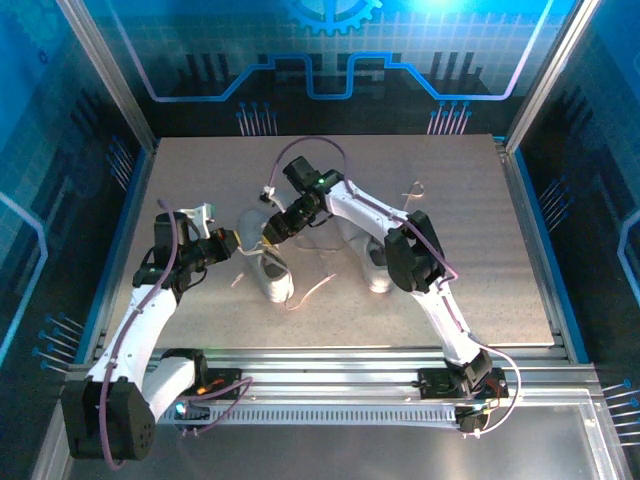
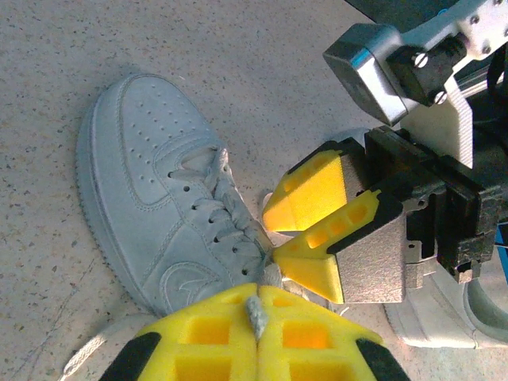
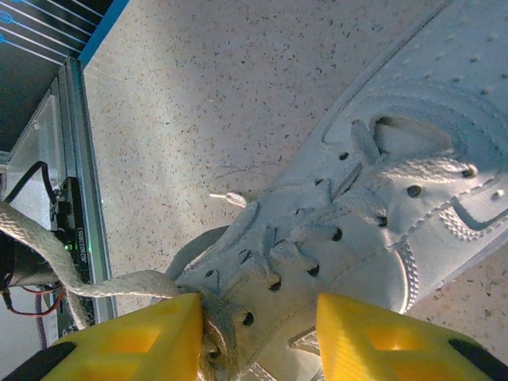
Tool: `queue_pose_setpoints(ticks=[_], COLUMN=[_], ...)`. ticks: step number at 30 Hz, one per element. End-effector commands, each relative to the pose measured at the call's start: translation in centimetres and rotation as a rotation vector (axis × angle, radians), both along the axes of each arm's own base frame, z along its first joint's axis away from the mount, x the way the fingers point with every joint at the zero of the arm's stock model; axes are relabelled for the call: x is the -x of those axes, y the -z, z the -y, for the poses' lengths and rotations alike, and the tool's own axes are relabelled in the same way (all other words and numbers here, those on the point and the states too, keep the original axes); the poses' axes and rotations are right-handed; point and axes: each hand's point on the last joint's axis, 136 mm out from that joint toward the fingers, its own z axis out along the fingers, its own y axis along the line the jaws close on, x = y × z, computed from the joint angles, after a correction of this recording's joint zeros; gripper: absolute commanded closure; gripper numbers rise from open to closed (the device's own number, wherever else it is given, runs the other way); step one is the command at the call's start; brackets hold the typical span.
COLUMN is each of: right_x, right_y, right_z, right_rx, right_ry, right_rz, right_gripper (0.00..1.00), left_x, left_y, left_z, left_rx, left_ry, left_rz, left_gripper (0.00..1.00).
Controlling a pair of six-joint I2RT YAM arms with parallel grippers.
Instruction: Tie the shoes
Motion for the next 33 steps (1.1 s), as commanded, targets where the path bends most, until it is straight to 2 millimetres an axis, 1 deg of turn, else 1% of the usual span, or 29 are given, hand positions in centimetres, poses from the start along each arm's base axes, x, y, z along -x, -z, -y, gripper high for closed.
queue_pose_setpoints(ticks=[1,4,7,10,11,12,16,19,22,31,33], right_x=[0.9,0.8,0.6,0.3,0.2,0.1,-0.8,-1.3,-1.3,-1.3,-1.2], right_y=[0.7,0.1,-0.9,-1.9,-1.7,-2.8,-4.0,-5.6,-6.9,-8.4,-8.2], right_z=[0.1,0.1,0.0,0.1,0.2,0.3,0.6,0.5,0.4,0.6,0.5], right_rx=[0.021,0.009,-0.019,-0.037,-0.034,-0.047,-0.079,-0.170,-0.240,-0.367,-0.371], right_ry=[-0.027,-0.025,-0.019,-0.006,-0.002,0.006,0.068,0.121,0.144,0.179,0.173], right_rz=[-0.045,-0.027,0.007,0.041,0.043,0.068,0.151,0.211,0.252,0.336,0.334], right_gripper=[0.63,0.78,0.87,0.92,0.94,0.95,1.00,1.00,1.00,1.00,1.00], left_x=[0.1,0.2,0.3,0.3,0.4,0.4,0.3,0.2,0.1,0.0,0.1], left_y=[-0.1,-0.1,0.1,0.2,0.2,0.2,0.3,0.3,0.5,1.6,1.9], left_z=[-0.2,-0.2,-0.4,-0.5,-0.6,-0.7,-1.0,-1.1,-1.1,-1.5,-1.7], left_rx=[-0.014,-0.020,-0.029,-0.030,-0.029,-0.031,-0.032,-0.027,-0.017,-0.007,-0.012], left_ry=[0.013,0.014,0.011,0.007,0.003,0.001,-0.006,-0.008,-0.006,-0.014,-0.022], left_rz=[0.001,0.000,-0.006,-0.010,-0.012,-0.014,-0.015,-0.015,-0.020,-0.047,-0.055], left_gripper=[1.00,1.00,1.00,1.00,1.00,1.00,1.00,1.00,1.00,1.00,1.00])
